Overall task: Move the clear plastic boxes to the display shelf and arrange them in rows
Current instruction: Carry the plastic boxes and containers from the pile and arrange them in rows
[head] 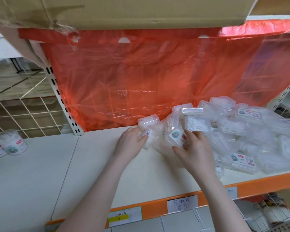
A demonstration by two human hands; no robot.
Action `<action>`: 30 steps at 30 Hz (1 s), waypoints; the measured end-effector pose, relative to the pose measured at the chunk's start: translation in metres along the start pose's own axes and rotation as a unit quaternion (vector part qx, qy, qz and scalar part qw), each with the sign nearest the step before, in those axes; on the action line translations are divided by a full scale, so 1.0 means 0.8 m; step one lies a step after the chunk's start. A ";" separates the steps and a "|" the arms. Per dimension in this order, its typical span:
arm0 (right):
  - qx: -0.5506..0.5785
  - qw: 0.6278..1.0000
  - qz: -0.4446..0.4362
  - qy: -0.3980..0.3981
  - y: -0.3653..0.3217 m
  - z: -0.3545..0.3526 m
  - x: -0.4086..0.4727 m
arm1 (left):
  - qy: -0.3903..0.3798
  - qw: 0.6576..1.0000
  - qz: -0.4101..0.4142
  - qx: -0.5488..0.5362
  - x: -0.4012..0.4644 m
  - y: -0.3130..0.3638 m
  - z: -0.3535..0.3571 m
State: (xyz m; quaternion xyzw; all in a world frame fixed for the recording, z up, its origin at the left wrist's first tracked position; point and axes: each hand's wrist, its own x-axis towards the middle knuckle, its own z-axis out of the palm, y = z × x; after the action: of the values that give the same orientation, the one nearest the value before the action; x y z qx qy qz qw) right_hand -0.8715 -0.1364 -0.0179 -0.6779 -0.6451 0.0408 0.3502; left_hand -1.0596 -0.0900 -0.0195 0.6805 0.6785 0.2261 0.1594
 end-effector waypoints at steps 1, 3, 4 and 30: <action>0.000 1.000 0.008 0.002 0.004 -0.004 -0.003 | -0.008 1.000 0.003 -0.001 0.003 0.003 0.004; -0.001 1.000 0.022 0.007 0.011 -0.010 -0.008 | -0.023 1.000 0.001 -0.010 0.008 0.008 0.011; -0.005 1.000 0.029 0.008 0.014 -0.013 -0.011 | -0.029 0.999 0.000 -0.016 0.010 0.009 0.014; -0.029 0.999 0.040 -0.002 0.029 -0.030 -0.017 | -0.212 0.967 -0.066 -0.121 0.041 0.006 -0.004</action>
State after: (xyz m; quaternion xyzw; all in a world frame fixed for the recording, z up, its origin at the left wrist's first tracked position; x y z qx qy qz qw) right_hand -0.8417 -0.1574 -0.0177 -0.7130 -0.6191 0.0370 0.3271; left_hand -1.0575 -0.0578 -0.0115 0.6423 0.6401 0.1462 0.3954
